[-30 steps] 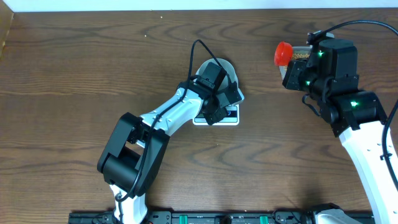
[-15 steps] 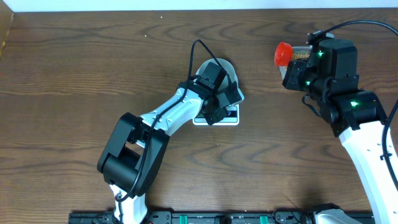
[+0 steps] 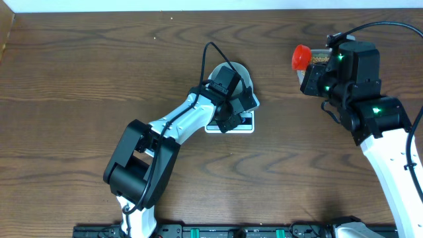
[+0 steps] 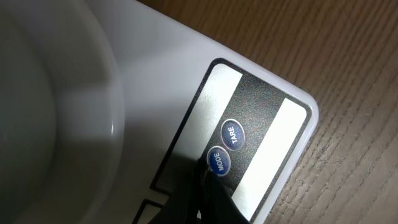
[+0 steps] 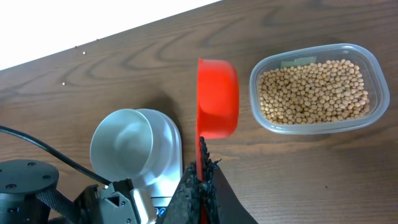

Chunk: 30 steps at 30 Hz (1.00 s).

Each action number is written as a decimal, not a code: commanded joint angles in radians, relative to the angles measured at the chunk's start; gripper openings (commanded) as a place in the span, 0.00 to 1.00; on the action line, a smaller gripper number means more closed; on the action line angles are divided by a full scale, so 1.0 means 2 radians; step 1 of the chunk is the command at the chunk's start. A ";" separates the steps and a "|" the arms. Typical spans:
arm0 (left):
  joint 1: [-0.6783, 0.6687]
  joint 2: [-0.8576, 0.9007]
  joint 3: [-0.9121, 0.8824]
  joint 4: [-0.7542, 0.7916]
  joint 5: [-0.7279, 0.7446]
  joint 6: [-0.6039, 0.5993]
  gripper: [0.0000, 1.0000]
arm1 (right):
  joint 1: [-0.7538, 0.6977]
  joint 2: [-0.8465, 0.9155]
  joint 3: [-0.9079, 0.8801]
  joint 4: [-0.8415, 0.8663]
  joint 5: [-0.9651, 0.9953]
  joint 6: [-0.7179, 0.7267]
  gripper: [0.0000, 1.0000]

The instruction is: Scoop item into bowl and weigh 50g on scale

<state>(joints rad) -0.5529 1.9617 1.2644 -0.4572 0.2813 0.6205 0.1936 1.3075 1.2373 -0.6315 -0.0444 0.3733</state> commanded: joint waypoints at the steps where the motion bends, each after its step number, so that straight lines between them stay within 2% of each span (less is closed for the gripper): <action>1: 0.002 0.023 -0.008 0.001 -0.034 -0.006 0.07 | -0.002 0.000 0.012 -0.001 0.008 -0.008 0.01; 30: 0.002 0.023 -0.008 -0.018 -0.027 0.003 0.07 | -0.002 0.000 0.012 -0.001 0.010 -0.008 0.01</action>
<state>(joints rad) -0.5529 1.9617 1.2644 -0.4713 0.2783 0.6247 0.1936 1.3075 1.2373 -0.6315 -0.0437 0.3733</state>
